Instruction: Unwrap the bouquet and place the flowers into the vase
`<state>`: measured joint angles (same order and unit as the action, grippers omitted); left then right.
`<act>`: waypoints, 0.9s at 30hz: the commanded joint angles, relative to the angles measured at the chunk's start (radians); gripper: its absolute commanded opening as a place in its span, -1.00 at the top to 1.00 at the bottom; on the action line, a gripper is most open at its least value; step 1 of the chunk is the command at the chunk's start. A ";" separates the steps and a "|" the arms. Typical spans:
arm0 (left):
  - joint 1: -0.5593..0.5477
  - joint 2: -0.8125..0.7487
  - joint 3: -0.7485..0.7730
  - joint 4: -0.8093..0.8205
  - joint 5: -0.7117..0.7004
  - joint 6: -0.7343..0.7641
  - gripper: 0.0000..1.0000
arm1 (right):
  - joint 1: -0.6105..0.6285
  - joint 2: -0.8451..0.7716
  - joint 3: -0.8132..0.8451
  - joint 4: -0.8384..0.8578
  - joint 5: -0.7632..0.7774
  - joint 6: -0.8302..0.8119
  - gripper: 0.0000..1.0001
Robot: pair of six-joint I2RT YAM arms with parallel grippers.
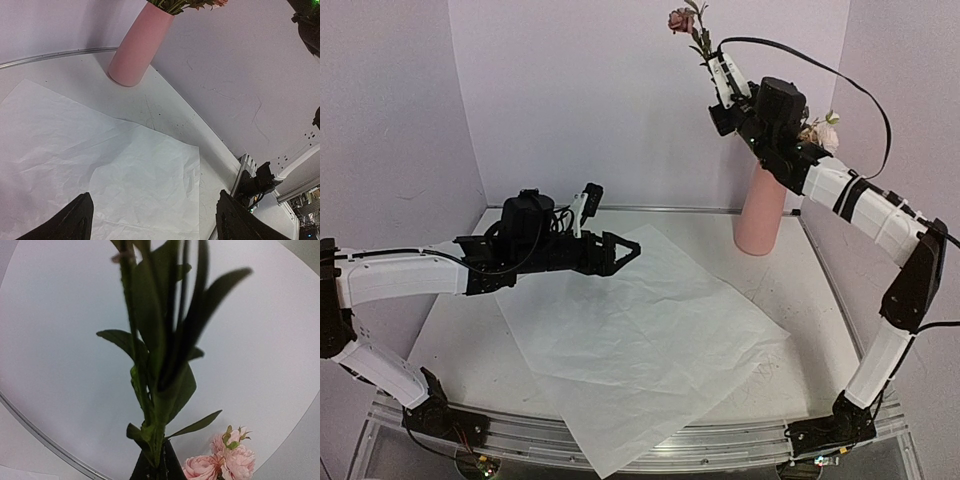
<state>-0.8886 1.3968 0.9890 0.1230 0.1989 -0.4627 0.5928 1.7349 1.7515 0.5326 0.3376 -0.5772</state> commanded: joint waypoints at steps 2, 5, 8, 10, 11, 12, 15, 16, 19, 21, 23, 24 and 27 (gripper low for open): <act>-0.001 -0.012 0.031 0.022 -0.005 0.025 -0.71 | -0.019 0.013 0.050 0.141 0.055 -0.035 1.00; -0.001 -0.012 0.031 0.020 -0.012 0.031 -0.72 | -0.022 0.016 0.068 0.142 0.044 -0.035 1.00; -0.001 -0.005 0.037 0.018 -0.012 0.033 -0.72 | -0.028 0.025 0.090 0.143 0.050 -0.032 1.00; -0.001 -0.001 0.038 0.017 -0.010 0.034 -0.72 | -0.036 0.030 0.090 0.142 0.058 -0.023 1.00; -0.001 0.000 0.039 0.017 -0.009 0.035 -0.72 | -0.041 0.032 0.087 0.142 0.062 -0.015 1.00; -0.001 0.001 0.039 0.017 -0.009 0.035 -0.72 | -0.044 0.032 0.078 0.142 0.062 -0.004 1.00; -0.002 0.002 0.040 0.015 -0.010 0.039 -0.72 | -0.057 0.035 0.054 0.142 0.069 0.026 1.00; -0.002 0.001 0.041 0.013 -0.010 0.040 -0.72 | -0.060 0.038 0.049 0.142 0.075 0.037 1.00; -0.001 -0.002 0.043 0.008 -0.013 0.043 -0.72 | -0.069 0.044 0.032 0.142 0.097 0.067 1.00; -0.001 -0.005 0.044 0.006 -0.015 0.045 -0.72 | -0.076 0.050 0.020 0.143 0.117 0.091 1.00; -0.001 -0.004 0.044 0.004 -0.018 0.047 -0.72 | -0.085 0.056 0.004 0.146 0.133 0.110 1.00; -0.001 -0.003 0.044 0.004 -0.018 0.047 -0.72 | -0.089 0.060 -0.003 0.148 0.139 0.120 1.00; -0.001 -0.002 0.046 0.002 -0.017 0.046 -0.72 | -0.107 0.072 -0.026 0.148 0.160 0.161 1.00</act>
<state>-0.8886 1.3968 0.9890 0.1211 0.1955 -0.4380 0.5072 1.7857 1.7456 0.6065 0.4363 -0.4928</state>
